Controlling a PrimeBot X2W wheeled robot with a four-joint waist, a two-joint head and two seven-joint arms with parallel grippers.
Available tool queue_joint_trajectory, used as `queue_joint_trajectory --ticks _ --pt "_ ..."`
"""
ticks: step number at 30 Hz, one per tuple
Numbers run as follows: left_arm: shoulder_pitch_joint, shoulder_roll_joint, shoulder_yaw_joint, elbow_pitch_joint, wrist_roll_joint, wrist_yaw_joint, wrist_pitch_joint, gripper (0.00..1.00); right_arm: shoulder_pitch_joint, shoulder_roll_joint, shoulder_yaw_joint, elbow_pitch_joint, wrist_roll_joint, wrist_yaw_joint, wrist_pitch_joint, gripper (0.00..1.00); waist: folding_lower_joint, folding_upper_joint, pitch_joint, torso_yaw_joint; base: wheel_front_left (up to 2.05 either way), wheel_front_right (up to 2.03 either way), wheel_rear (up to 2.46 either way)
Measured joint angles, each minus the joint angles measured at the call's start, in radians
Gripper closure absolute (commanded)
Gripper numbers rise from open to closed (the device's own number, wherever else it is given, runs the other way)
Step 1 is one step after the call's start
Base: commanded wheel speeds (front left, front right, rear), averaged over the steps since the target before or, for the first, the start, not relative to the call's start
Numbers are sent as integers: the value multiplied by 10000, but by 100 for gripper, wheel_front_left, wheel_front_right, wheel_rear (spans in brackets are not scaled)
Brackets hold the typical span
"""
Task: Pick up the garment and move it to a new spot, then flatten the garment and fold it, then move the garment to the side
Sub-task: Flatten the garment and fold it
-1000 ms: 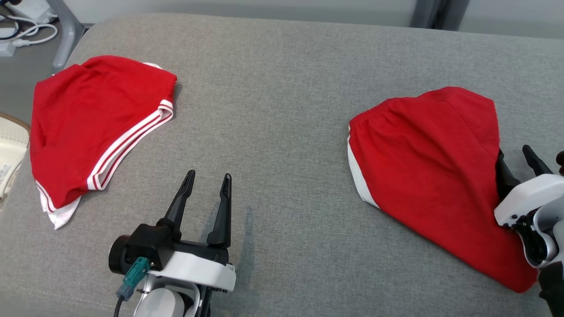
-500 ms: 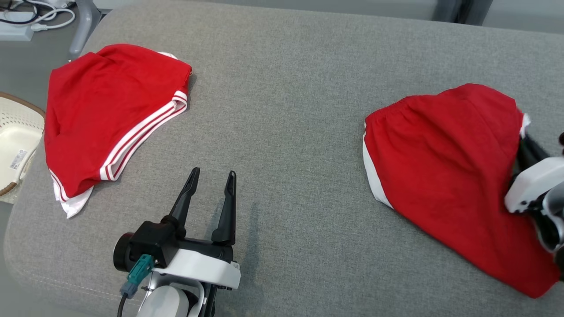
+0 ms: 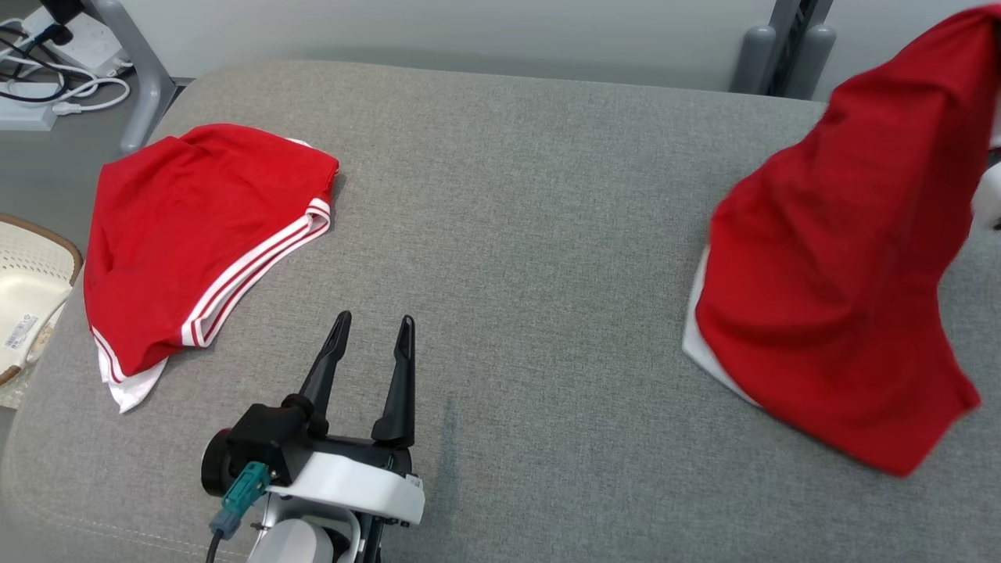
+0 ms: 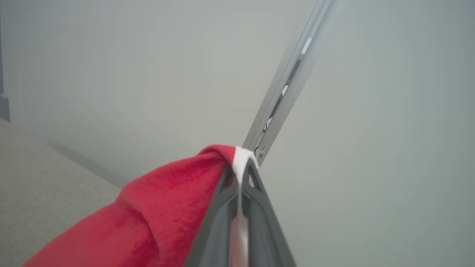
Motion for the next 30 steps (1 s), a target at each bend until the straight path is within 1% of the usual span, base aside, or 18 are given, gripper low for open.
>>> queue_joint_trajectory --ticks 3,5,7,9,12,13,14,16,18,21,26,29,30 --pt "87 -4 -15 -2 -44 -6 0 0 157 125 -1120 -646 -520 -2 -13 100 0 0 -77 11 0 0 0" --pt "111 -4 -8 -6 -77 -13 0 0 430 330 -1442 -746 -658 -2 -15 100 0 0 -101 36 0 0 0" --pt "154 -2 4 -10 -77 -23 0 0 663 552 -1384 -541 -734 0 -13 100 0 0 -87 57 0 0 0" --pt "174 -2 -2 -6 -79 -48 0 0 626 721 -1185 -130 -525 0 -2 100 0 0 -56 81 0 0 0" --pt "170 -6 -58 -8 -105 -52 0 0 333 746 -794 727 -128 0 359 100 0 0 2 132 0 0 0" --pt "167 -2 -71 -6 -121 -52 0 0 253 709 -642 1009 -59 0 426 95 0 0 22 149 0 0 0" --pt "159 -2 -94 -12 -136 -48 0 0 147 658 -591 1306 -54 0 456 0 0 0 52 163 0 0 0" --pt "147 0 -163 -12 -150 -42 0 0 -73 499 -477 2010 -4 -2 794 0 0 0 101 198 0 0 0" --pt "107 -10 -211 -13 -167 -13 0 0 -137 539 -403 2608 232 -2 1045 0 0 0 138 208 0 0 0" --pt "93 4 -176 -19 -180 33 0 0 -309 640 -267 3160 410 0 1237 0 0 0 163 128 0 0 0" --pt "65 -2 -12 2 -174 29 0 0 -382 786 56 3641 871 0 1400 0 0 0 126 -189 0 0 0" --pt "56 0 127 10 -151 2 0 0 -354 882 347 3672 1202 0 1492 0 0 0 44 -476 0 0 0" --pt "56 0 127 10 -151 2 0 0 -354 882 347 3672 1202 0 1492 0 0 0 44 -476 0 0 0"
